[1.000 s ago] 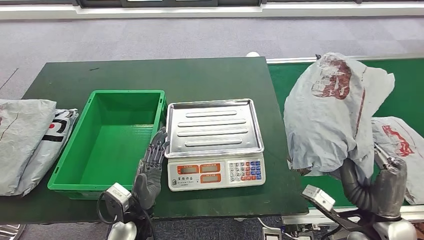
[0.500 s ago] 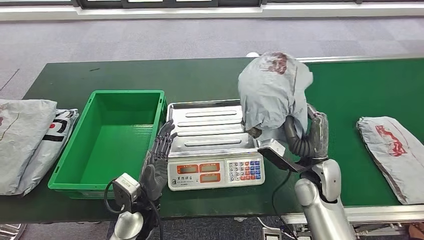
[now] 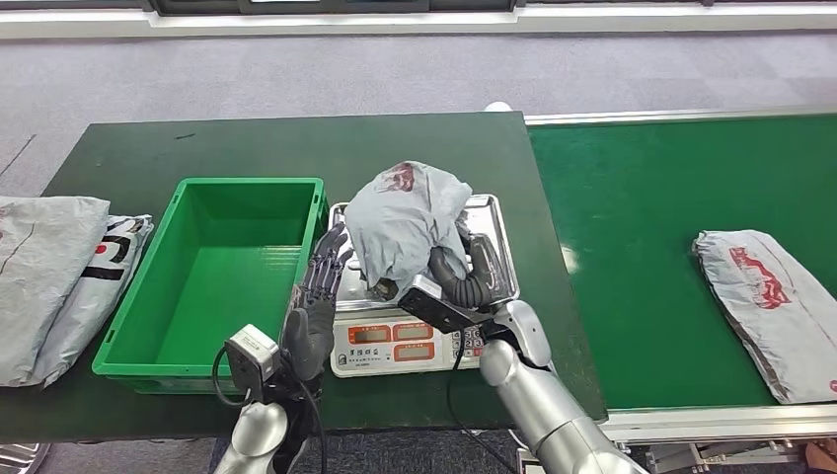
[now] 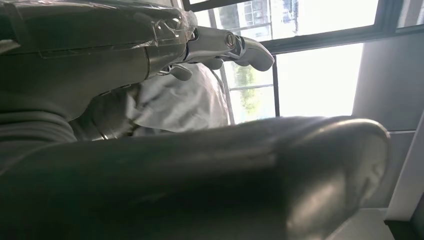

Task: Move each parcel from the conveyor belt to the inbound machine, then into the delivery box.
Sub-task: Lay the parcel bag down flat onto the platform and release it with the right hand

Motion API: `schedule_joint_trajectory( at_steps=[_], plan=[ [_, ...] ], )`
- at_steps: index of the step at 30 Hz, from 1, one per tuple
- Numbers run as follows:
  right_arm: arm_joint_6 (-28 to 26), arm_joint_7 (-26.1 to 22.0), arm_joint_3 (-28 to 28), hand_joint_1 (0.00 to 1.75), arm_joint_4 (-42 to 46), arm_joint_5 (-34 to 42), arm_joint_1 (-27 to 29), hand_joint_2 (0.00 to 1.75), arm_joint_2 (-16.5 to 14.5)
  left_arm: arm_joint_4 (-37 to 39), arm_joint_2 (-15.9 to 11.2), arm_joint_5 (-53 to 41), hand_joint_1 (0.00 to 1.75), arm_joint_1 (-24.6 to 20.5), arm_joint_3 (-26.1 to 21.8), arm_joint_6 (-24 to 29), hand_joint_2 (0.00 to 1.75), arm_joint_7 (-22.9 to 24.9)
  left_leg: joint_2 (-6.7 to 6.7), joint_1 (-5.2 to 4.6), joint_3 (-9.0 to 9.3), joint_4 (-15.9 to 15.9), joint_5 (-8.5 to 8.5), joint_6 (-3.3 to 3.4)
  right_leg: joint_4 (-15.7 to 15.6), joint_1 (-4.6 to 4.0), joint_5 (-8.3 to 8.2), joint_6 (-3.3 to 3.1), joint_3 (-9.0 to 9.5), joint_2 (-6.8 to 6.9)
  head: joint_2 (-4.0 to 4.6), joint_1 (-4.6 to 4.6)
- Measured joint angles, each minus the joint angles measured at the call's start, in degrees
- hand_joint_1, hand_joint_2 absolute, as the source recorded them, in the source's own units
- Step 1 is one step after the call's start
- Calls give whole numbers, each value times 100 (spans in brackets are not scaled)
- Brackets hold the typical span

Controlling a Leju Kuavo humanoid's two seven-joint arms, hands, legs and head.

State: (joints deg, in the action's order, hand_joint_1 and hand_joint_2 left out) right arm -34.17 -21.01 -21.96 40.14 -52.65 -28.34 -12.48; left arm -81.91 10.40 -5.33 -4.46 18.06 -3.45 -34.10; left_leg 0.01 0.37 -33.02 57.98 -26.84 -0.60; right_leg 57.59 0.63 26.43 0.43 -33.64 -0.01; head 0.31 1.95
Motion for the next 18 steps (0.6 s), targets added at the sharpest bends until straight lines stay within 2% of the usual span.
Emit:
schedule_joint_trajectory(
  at_steps=[4,8,9,14,16,18],
  plan=[
    [4,39,-112,175,-321,47,-45,175,-162,120,3,6,0,-67,5,0,0,-1,1,-1,-1,0,0,0,-1,1,0,0,0,-1,0,0],
    [4,64,-135,4,-485,51,-60,175,-226,187,3,10,0,-81,10,0,0,-2,1,-2,-1,1,-1,0,-2,2,0,1,0,0,0,0],
    [0,81,-136,0,-512,52,-62,175,-236,198,3,13,0,-82,10,0,0,-3,1,-2,-1,1,0,0,-2,2,0,1,0,0,0,0],
    [-77,-56,-136,0,-446,439,67,175,-228,210,2,193,0,-82,9,143,0,-6,0,-1,0,1,-1,0,-2,1,0,0,-3,0,0,0],
    [49,-316,-136,0,-51,857,372,175,-170,190,-2,241,0,-82,7,388,0,55,-3,-1,-1,1,-2,-1,-3,0,1,0,-4,2,0,0],
    [406,-601,-134,0,676,1451,861,175,-68,143,-7,189,0,-81,-2,828,0,131,-8,-1,-4,1,-6,-4,-3,0,4,-3,-6,5,0,0]
  ],
)
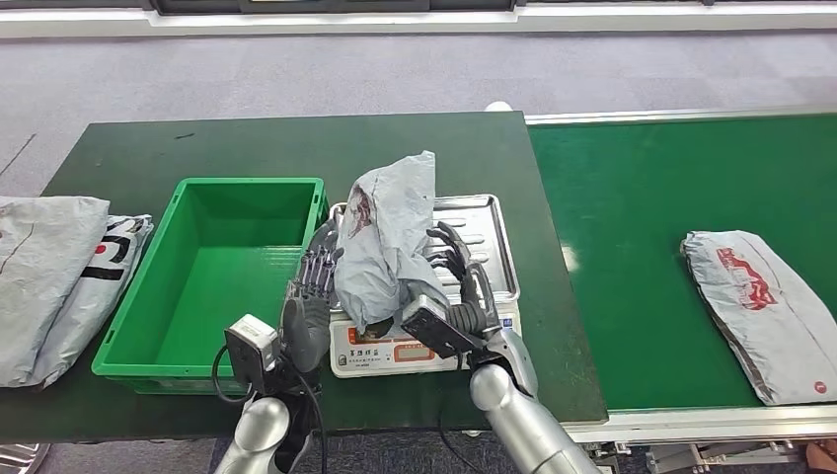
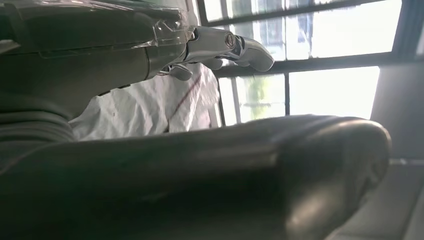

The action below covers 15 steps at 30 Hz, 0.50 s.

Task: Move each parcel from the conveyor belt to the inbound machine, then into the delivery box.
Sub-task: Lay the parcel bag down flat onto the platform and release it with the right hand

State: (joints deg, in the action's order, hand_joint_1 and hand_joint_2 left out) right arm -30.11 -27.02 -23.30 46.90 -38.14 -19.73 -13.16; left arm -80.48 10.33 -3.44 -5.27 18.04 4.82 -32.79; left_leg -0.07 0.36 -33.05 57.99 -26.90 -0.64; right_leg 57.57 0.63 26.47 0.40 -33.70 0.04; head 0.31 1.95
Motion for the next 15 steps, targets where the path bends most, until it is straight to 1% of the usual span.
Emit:
schedule_joint_trajectory(
  at_steps=[3,4,6,9,11,14,15],
  plan=[
    [796,-339,43,0,1216,1021,783,175,185,-98,-2,-339,0,-8,-19,851,0,65,-4,0,-4,0,-8,-5,-1,0,7,-1,-4,1,0,0],
    [1013,-428,78,0,1608,1253,1033,175,251,-130,-5,-511,0,-19,-21,1093,0,93,-5,0,-4,0,-10,-4,-1,0,10,0,-3,3,0,0],
    [1342,-563,168,0,2330,1520,1506,175,381,-178,-19,-907,0,-55,-22,1470,0,184,-8,0,-5,0,-15,-1,-2,1,16,0,0,9,0,2],
    [1783,-739,301,0,3154,1781,2112,175,541,-234,-56,-1668,0,-107,-13,1924,0,435,-6,-1,-4,0,-21,2,-2,1,19,-1,0,9,0,1],
    [2074,-872,364,0,3628,1918,2425,175,652,-254,-114,-2150,0,-139,23,1962,0,747,-5,-1,-3,0,-22,3,-3,1,19,-1,1,8,0,1],
    [2343,-989,429,0,4146,1993,2679,175,795,-207,-257,-2626,0,-219,128,1690,0,1140,0,-1,-1,0,-22,3,-3,1,18,-1,0,4,0,0],
    [2382,-1003,452,0,4277,1996,2729,175,830,-178,-295,-2705,0,-246,160,1628,44,1191,3,-1,1,0,-22,3,-3,1,18,-2,0,2,0,0]
  ],
)
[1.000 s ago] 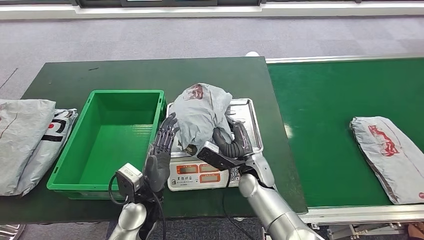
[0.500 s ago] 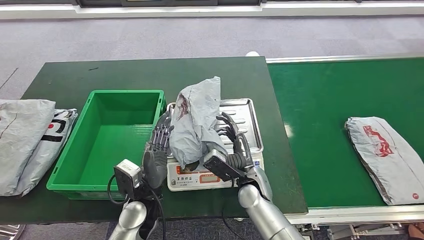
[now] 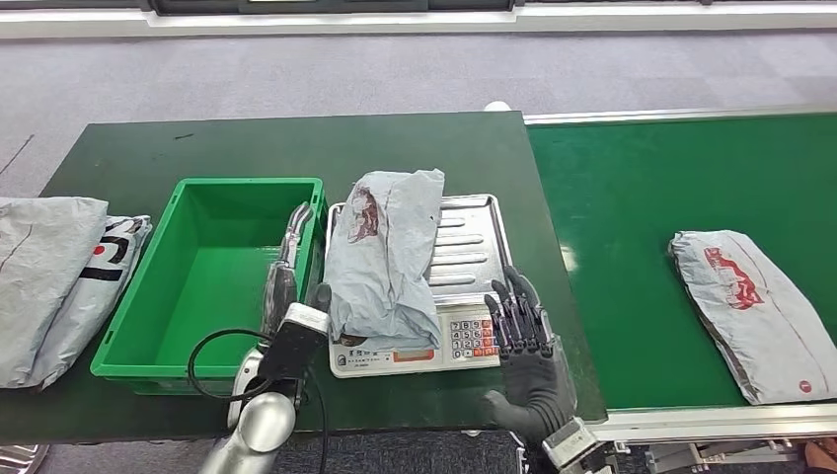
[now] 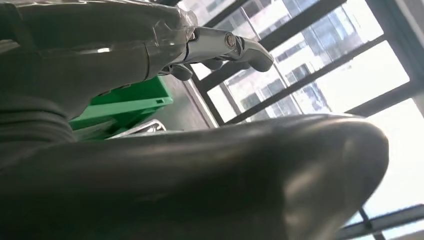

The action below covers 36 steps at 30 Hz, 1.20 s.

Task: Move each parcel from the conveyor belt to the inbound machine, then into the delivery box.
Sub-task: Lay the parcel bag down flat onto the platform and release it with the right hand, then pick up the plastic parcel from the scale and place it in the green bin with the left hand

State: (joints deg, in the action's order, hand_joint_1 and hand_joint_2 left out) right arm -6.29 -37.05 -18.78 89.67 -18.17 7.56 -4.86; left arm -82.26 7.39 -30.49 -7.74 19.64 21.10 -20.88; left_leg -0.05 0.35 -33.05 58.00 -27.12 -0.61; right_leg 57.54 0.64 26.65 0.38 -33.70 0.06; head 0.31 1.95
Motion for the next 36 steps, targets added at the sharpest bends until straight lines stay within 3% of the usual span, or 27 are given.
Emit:
schedule_joint_trajectory(
  at_steps=[3,8,14,18,23,30,34,36],
  plan=[
    [45,-15,34,0,270,-5,97,175,78,79,-78,-109,0,-64,64,-104,175,65,3,0,4,0,1,-1,0,0,-1,-1,2,-4,0,0],
    [140,-58,39,0,507,-50,130,175,146,782,-206,-1172,0,-604,422,-739,175,472,-7,0,7,1,6,-3,0,0,-2,-1,9,7,0,1],
    [518,-173,40,0,593,-124,57,175,162,3166,-51,-2281,0,-1957,1155,-1715,175,665,7,-2,11,2,10,-4,1,2,-18,1,11,-7,0,2],
    [661,-169,42,0,540,-160,-140,175,162,4367,124,-2463,0,-2547,1480,-1943,175,687,8,-3,15,2,11,-3,1,3,-21,2,17,-11,0,1],
    [764,-156,63,0,471,-163,-344,175,162,5079,223,-2511,0,-2919,1696,-2113,175,672,-9,-2,33,0,11,-2,1,2,-13,4,45,6,0,1],
    [851,-153,93,0,342,-156,-587,175,160,5461,266,-2535,5,-3147,1895,-2350,175,594,-13,-2,41,-2,4,8,-2,3,1,10,102,16,0,1],
    [867,-145,109,0,273,-151,-665,175,157,5536,280,-2498,175,-3170,1911,-2248,175,596,-14,-3,52,-2,0,13,-3,4,7,9,128,23,0,0],
    [875,-135,119,0,230,-137,-717,175,147,5539,282,-2412,175,-3146,1903,-1962,175,599,-16,-3,55,-2,2,14,-3,4,6,9,130,26,0,1]
  ],
)
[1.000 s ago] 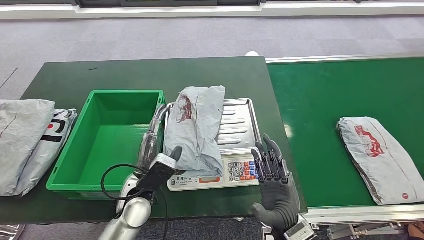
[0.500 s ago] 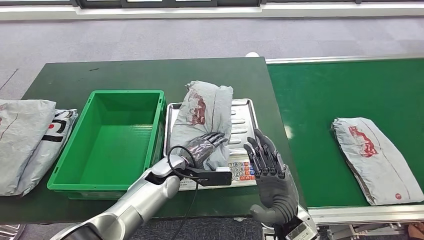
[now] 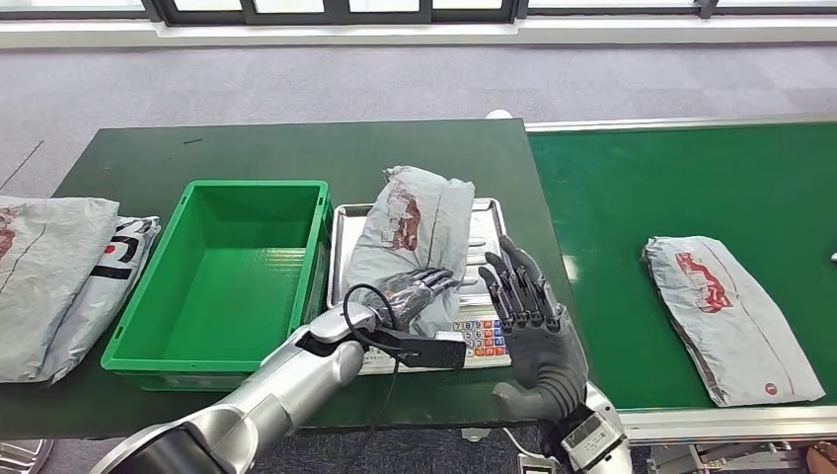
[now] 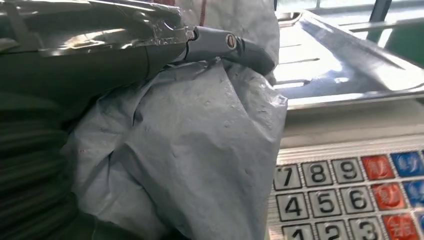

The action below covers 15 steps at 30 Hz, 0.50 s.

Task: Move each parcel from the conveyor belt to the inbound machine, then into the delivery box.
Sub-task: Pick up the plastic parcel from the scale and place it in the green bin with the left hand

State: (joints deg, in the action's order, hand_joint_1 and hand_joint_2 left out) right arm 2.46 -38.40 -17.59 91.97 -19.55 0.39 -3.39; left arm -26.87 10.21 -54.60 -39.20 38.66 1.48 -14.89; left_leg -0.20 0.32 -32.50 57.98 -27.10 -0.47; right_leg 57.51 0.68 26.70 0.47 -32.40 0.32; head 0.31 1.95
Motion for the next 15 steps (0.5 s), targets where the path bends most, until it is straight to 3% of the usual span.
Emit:
schedule_joint_trajectory(
  at_steps=[7,15],
  plan=[
    [-67,16,10,0,-235,145,-204,175,-48,-293,-39,427,175,251,-289,1160,175,-86,7,0,14,0,9,-8,2,-2,-14,-11,-17,-3,0,1],
    [-269,-20,10,0,-468,260,-269,175,-61,-887,-151,764,175,623,-721,1593,175,-348,6,1,-5,0,32,-19,4,-6,-33,-15,-70,-12,0,0]
  ],
)
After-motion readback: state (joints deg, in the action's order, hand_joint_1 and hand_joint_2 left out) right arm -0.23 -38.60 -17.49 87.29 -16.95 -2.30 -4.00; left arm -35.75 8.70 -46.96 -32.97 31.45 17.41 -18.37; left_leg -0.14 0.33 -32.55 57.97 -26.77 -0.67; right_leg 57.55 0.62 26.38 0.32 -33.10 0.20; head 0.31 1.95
